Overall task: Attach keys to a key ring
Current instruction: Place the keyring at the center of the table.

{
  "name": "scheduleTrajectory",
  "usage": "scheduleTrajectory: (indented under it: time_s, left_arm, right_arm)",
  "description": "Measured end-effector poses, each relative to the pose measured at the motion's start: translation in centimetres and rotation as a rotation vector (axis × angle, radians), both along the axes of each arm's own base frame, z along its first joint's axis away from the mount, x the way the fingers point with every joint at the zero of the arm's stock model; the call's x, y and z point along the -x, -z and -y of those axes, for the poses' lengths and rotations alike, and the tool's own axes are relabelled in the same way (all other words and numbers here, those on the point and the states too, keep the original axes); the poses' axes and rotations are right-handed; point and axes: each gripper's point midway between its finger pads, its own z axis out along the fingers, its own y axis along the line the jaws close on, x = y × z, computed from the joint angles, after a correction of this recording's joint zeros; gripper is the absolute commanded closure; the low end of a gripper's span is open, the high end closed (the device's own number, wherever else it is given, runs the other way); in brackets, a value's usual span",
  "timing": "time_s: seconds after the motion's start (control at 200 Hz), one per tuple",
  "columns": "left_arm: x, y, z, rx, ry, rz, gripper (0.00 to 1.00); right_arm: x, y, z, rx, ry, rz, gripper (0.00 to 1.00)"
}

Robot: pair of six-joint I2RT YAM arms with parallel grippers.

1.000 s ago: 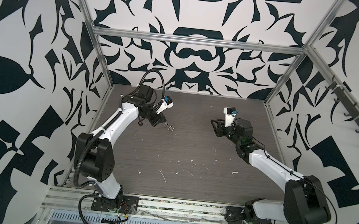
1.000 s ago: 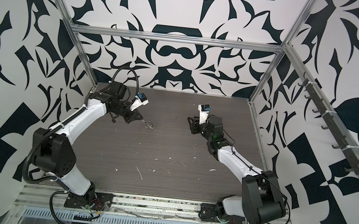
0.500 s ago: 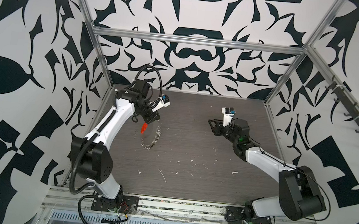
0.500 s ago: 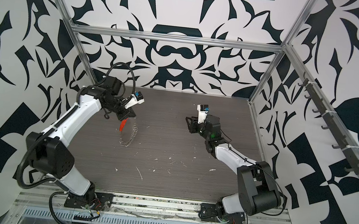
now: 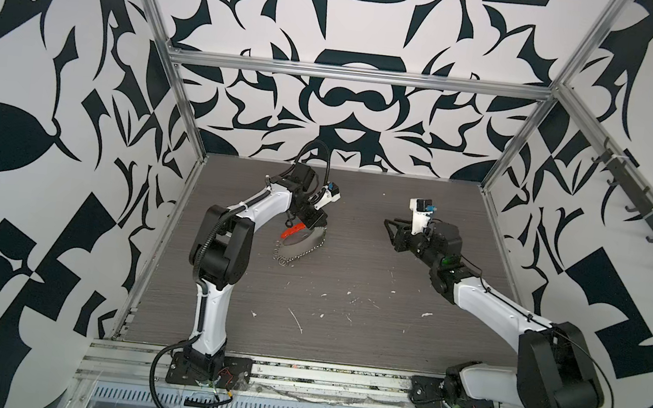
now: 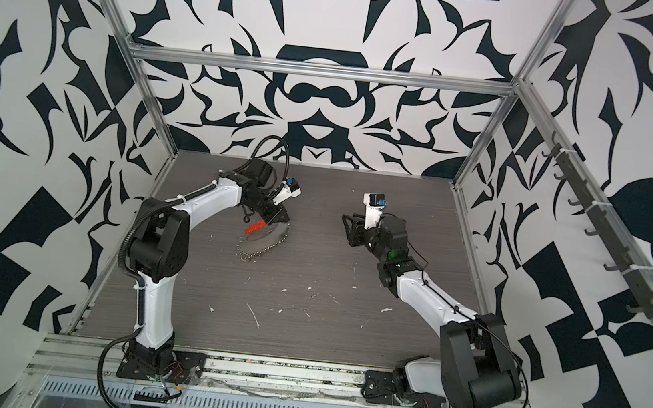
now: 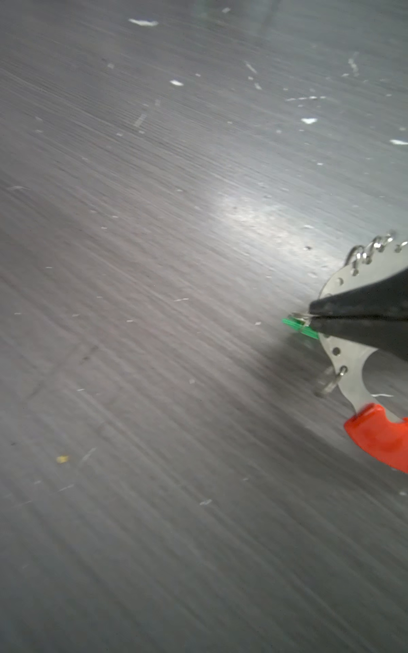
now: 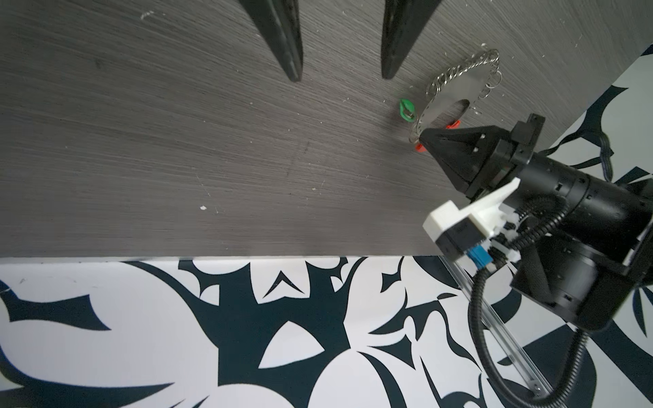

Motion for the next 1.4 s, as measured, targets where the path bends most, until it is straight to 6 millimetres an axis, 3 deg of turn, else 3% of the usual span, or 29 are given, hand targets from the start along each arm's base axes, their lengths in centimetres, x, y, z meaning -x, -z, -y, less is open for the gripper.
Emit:
scheduleTrajectory:
  time_s: [0.21, 0.29, 0.385, 0.43, 0.495, 0.66, 0.79, 0.895, 0.905, 0.925, 0.93, 0.98, 1.085, 1.255, 1.4]
  left_arm:
    - [-1.4, 0.6, 1.7, 0.075, -0.044, -0.005, 0.95]
    - [-1.5, 1.3, 1.9, 0.082, -0.055, -0.024, 0.84]
    - [-1.6, 1.3, 2.0, 0.096, -0.068, -0.028, 0.63]
    - [-1.8, 1.2, 2.1, 0.103, -0.079, -0.028, 0.33]
    - [-2.0, 1.2, 2.1, 0.109, -0.092, -0.017, 0.0]
    - [-0.7, 0.0, 0.3, 0.116, -0.174, -0.002, 0.01]
    - [0.2, -4.5, -2.6, 0.148, -0.283, 0.142, 0.01]
    - [0.6, -8.4, -5.4, 0.175, -0.406, 0.312, 0.01]
    - [0.6, -8.6, -5.6, 0.175, -0.415, 0.32, 0.01]
    - [0.6, -9.1, -6.1, 0.178, -0.444, 0.346, 0.01]
    - [0.6, -9.2, -6.2, 0.179, -0.448, 0.35, 0.01]
    - [0.8, -9.7, -7.5, 0.18, -0.517, 0.391, 0.01]
    - [1.7, -8.5, -10.0, 0.157, -0.642, 0.423, 0.01]
    - [3.5, -3.7, -13.4, 0.035, -0.769, 0.402, 0.01]
    - [3.1, -3.9, -15.3, -0.008, -0.865, 0.447, 0.01]
  right_arm:
    - [0.3, 0.9, 0.3, 0.007, 0.007, -0.018, 0.6]
    - [0.3, 0.8, 0.5, 0.007, 0.013, -0.015, 0.6]
    - [0.4, 0.7, 0.6, 0.007, 0.018, -0.012, 0.6]
    - [0.4, 0.5, 0.7, 0.007, 0.022, -0.009, 0.6]
    - [0.5, 0.3, 1.0, 0.01, 0.033, -0.005, 0.58]
    - [0.9, -1.5, 3.3, 0.035, 0.147, 0.039, 0.43]
    - [1.4, -3.2, 7.0, 0.09, 0.323, 0.073, 0.39]
    - [2.0, -3.4, 11.7, 0.146, 0.528, 0.053, 0.41]
    - [2.1, -3.3, 12.0, 0.149, 0.545, 0.051, 0.36]
    - [2.3, -3.2, 13.0, 0.158, 0.588, 0.044, 0.07]
    - [2.3, -3.1, 13.2, 0.16, 0.595, 0.043, 0.04]
    - [2.9, -2.4, 15.4, 0.18, 0.694, 0.022, 0.0]
    - [4.5, 0.4, 18.8, 0.256, 0.838, -0.039, 0.0]
    - [6.8, 4.6, 22.4, 0.352, 1.049, -0.124, 0.0]
    - [8.0, 7.3, 24.6, 0.435, 1.18, -0.151, 0.0]
